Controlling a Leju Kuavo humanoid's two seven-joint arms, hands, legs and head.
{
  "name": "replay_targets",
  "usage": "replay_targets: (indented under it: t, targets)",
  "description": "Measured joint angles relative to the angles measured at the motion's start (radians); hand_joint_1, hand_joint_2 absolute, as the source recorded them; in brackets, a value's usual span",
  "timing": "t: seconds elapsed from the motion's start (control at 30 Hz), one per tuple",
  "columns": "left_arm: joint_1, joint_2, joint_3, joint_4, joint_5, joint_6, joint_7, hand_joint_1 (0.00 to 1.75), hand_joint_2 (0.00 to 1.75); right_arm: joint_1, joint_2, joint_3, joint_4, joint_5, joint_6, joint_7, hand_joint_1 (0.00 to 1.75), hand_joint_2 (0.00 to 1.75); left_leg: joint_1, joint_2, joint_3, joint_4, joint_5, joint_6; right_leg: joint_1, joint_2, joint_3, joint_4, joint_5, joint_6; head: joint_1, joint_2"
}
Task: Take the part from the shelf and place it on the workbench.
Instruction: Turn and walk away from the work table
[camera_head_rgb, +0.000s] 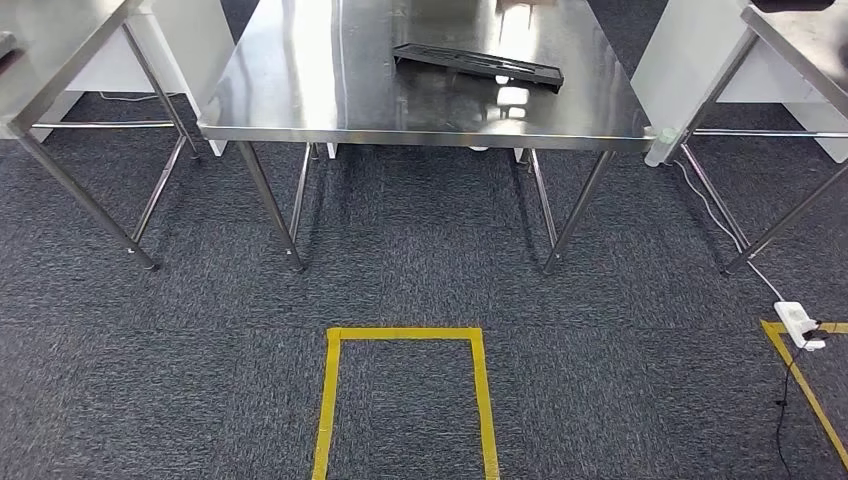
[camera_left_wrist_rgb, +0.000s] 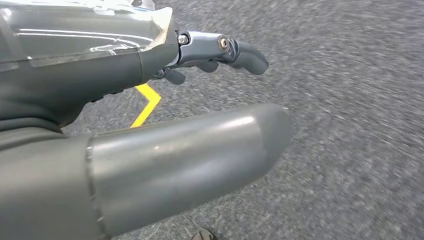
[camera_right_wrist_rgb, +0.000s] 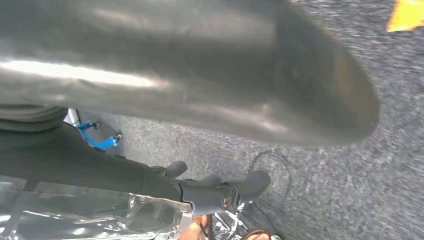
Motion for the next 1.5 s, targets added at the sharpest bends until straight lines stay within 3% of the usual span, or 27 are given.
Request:
replay_targets:
  t: [0.07,0.1,0.13,0.2,0.23,0.3,0.33,0.4,0.43,0.47,0.53,0.57,0.6,0.67,0.7,0.73,0.8,0.83,0.93,1.0,1.1,1.13,1.17,1.23,1.3,1.43,1.5]
  targets:
    - [0.000,-0.002,0.003,0.000,0.000,0.003,0.001,0.00,0.00,0.000,-0.002,0.000,0.000,0.000,0.003,-0.006,0.00,0.00,-0.002,0.001,-0.033,0.001,0.025,0.003,-0.001,0.002,-0.022,0.113,-0.069,-0.004,0.002,0.000]
    - [0.000,-0.003,0.005,0.000,-0.001,0.004,0.002,0.00,0.00,-0.001,-0.004,0.000,0.000,0.000,0.005,-0.007,0.00,0.00,-0.003,0.002,-0.050,0.001,0.039,0.002,-0.001,0.003,-0.019,0.150,-0.073,0.003,0.002,0.000]
    - [0.000,-0.003,0.006,0.000,-0.002,0.004,0.003,0.00,0.00,-0.001,-0.005,0.000,0.000,0.000,0.008,-0.008,0.00,0.00,-0.003,0.003,-0.067,0.002,0.053,0.001,-0.002,0.003,-0.004,0.161,-0.057,0.015,0.003,0.000]
    - [-0.001,-0.004,0.007,0.000,-0.011,-0.002,0.006,0.00,0.00,-0.001,-0.008,-0.001,0.000,-0.007,0.014,-0.009,0.00,0.00,-0.004,0.004,-0.100,0.003,0.082,-0.005,-0.002,0.003,0.079,0.083,-0.002,0.033,0.003,0.000]
    - [-0.001,-0.005,0.006,0.000,-0.017,-0.006,0.007,0.00,0.00,-0.003,-0.009,-0.002,0.000,-0.012,0.015,-0.010,0.00,0.00,-0.005,0.003,-0.112,0.004,0.096,-0.009,-0.001,0.003,0.139,0.002,0.005,0.032,0.003,0.000]
    - [-0.001,-0.004,0.006,0.000,-0.031,-0.012,0.008,0.00,0.00,-0.005,-0.011,-0.005,0.000,-0.023,0.017,-0.012,0.00,0.00,-0.007,0.004,-0.122,0.001,0.122,-0.020,0.005,0.005,0.231,-0.145,-0.014,0.015,0.000,0.000]
    - [-0.001,-0.004,0.006,0.000,-0.035,-0.014,0.008,0.00,0.00,-0.005,-0.011,-0.007,0.000,-0.027,0.017,-0.012,0.00,0.00,-0.008,0.005,-0.121,-0.003,0.134,-0.026,0.008,0.006,0.247,-0.180,-0.024,0.006,-0.001,0.000]
    - [0.000,-0.002,0.005,0.000,-0.043,-0.015,0.009,0.00,0.00,-0.004,-0.011,-0.013,0.001,-0.033,0.017,-0.012,0.00,0.00,-0.004,0.004,-0.121,-0.012,0.150,-0.038,0.006,0.006,0.237,-0.187,-0.011,-0.010,-0.003,0.000]
    - [0.002,-0.001,0.005,0.000,-0.044,-0.015,0.010,0.00,0.00,-0.005,-0.011,-0.016,0.002,-0.035,0.017,-0.012,0.00,0.00,-0.002,0.002,-0.126,-0.004,0.130,-0.044,0.002,0.004,0.226,-0.185,0.000,-0.020,-0.003,0.000]
    - [0.003,-0.001,0.004,0.000,-0.046,-0.014,0.011,0.00,0.00,-0.004,-0.012,-0.019,0.002,-0.037,0.017,-0.012,0.00,0.00,0.000,0.001,-0.134,0.025,0.084,-0.050,-0.002,0.002,0.213,-0.185,0.015,-0.031,-0.003,0.000]
    - [0.004,-0.001,0.004,0.001,-0.050,-0.013,0.013,0.00,0.00,-0.003,-0.012,-0.024,0.003,-0.037,0.017,-0.012,0.00,0.00,0.003,-0.002,-0.155,0.141,-0.042,-0.060,-0.003,-0.001,0.182,-0.183,0.045,-0.043,-0.004,0.000]
    - [0.004,-0.001,0.003,0.001,-0.051,-0.013,0.014,0.00,0.00,-0.003,-0.012,-0.027,0.003,-0.036,0.017,-0.013,0.00,0.00,0.004,-0.002,-0.162,0.213,-0.085,-0.065,-0.002,-0.002,0.164,-0.181,0.059,-0.044,-0.004,0.000]
    - [0.004,-0.001,0.003,0.001,-0.052,-0.012,0.013,0.00,0.00,-0.002,-0.012,-0.029,0.003,-0.035,0.017,-0.013,0.00,0.00,0.004,-0.002,-0.163,0.269,-0.096,-0.067,-0.001,-0.003,0.145,-0.177,0.072,-0.043,-0.004,0.000]
    - [0.004,0.000,0.001,0.001,-0.054,-0.012,0.008,0.00,0.00,-0.002,-0.012,-0.032,0.003,-0.036,0.017,-0.013,0.00,0.00,0.005,-0.002,-0.128,0.304,-0.049,-0.068,0.000,-0.004,0.106,-0.165,0.094,-0.039,-0.004,0.000]
    - [0.003,0.000,-0.001,0.001,-0.056,-0.012,0.004,0.00,0.00,-0.002,-0.012,-0.034,0.003,-0.037,0.017,-0.013,0.00,0.00,0.006,-0.002,-0.091,0.274,-0.019,-0.067,-0.001,-0.004,0.088,-0.158,0.102,-0.035,-0.005,0.000]
    - [0.003,0.000,-0.003,0.001,-0.058,-0.012,0.001,0.00,0.00,-0.001,-0.012,-0.035,0.003,-0.039,0.017,-0.014,0.00,0.00,0.007,-0.003,-0.032,0.212,-0.009,-0.064,0.000,-0.003,0.071,-0.150,0.110,-0.031,-0.005,0.000]
    - [0.001,0.001,-0.007,0.001,-0.061,-0.010,-0.003,0.00,0.00,-0.001,-0.012,-0.037,0.003,-0.039,0.017,-0.018,0.00,0.00,0.004,-0.005,0.083,0.056,-0.045,-0.054,0.004,-0.003,0.049,-0.137,0.124,-0.019,-0.004,0.000]
    - [0.000,0.002,-0.009,0.001,-0.061,-0.009,-0.003,0.00,0.00,-0.001,-0.011,-0.037,0.003,-0.038,0.017,-0.020,0.00,0.00,0.001,-0.005,0.118,0.000,-0.069,-0.048,0.005,-0.004,0.041,-0.133,0.132,-0.013,-0.003,0.000]
    - [-0.001,0.002,-0.010,0.001,-0.061,-0.006,-0.003,0.00,0.00,-0.001,-0.012,-0.041,0.003,-0.034,0.017,-0.024,0.00,0.00,-0.002,-0.002,0.112,-0.035,-0.068,-0.020,0.005,-0.004,0.021,-0.119,0.142,0.004,-0.003,0.000]
    - [0.000,0.002,-0.010,0.002,-0.060,-0.005,-0.003,0.00,0.00,0.002,-0.011,-0.043,0.004,-0.034,0.017,-0.024,0.00,0.00,0.000,0.003,0.094,-0.039,-0.049,-0.003,0.003,0.000,-0.016,-0.042,0.093,0.002,0.000,0.000]
    - [0.001,0.004,-0.010,0.002,-0.060,-0.005,-0.003,0.00,0.00,0.005,-0.010,-0.045,0.004,-0.033,0.017,-0.024,0.00,0.00,-0.002,0.006,0.059,-0.037,-0.023,0.000,-0.001,0.002,-0.084,0.153,-0.009,0.000,0.003,0.000]
    - [0.002,0.004,-0.010,0.002,-0.060,-0.005,-0.003,0.00,0.00,0.005,-0.011,-0.046,0.004,-0.032,0.017,-0.024,0.00,0.00,-0.002,0.007,0.050,-0.037,-0.015,-0.002,-0.002,0.003,-0.077,0.171,-0.019,0.006,0.004,0.000]
    - [0.002,0.004,-0.010,0.002,-0.059,-0.005,-0.003,0.00,0.00,0.006,-0.011,-0.046,0.004,-0.031,0.018,-0.024,0.00,0.00,-0.002,0.008,0.042,-0.036,-0.009,-0.005,-0.003,0.003,-0.046,0.143,-0.013,0.015,0.004,0.000]
    - [0.004,0.002,-0.010,0.002,-0.059,-0.005,-0.003,0.00,0.00,0.005,-0.012,-0.048,0.004,-0.029,0.018,-0.024,0.00,0.00,-0.001,0.008,0.034,-0.032,0.000,-0.012,-0.008,0.002,0.064,-0.006,0.021,0.031,0.004,0.000]
    - [0.004,0.003,-0.010,0.002,-0.060,-0.005,-0.004,0.00,0.00,0.002,-0.012,-0.049,0.004,-0.027,0.018,-0.024,0.00,0.00,-0.006,0.009,0.029,-0.023,0.004,-0.020,-0.010,0.005,0.139,-0.133,0.044,0.028,0.003,0.000]
    - [0.004,0.009,-0.010,0.002,-0.062,-0.005,-0.005,0.00,0.00,0.006,-0.010,-0.053,0.005,-0.027,0.018,-0.024,0.00,0.00,-0.007,0.007,0.021,-0.016,0.009,-0.002,-0.008,0.007,0.148,-0.164,0.050,0.012,0.001,0.000]
    - [0.004,0.008,-0.010,0.002,-0.062,-0.005,-0.005,0.00,0.00,0.005,-0.011,-0.054,0.005,-0.027,0.018,-0.024,0.00,0.00,-0.003,0.006,0.020,-0.019,0.015,-0.008,-0.002,0.007,0.146,-0.163,0.054,0.004,0.001,0.000]
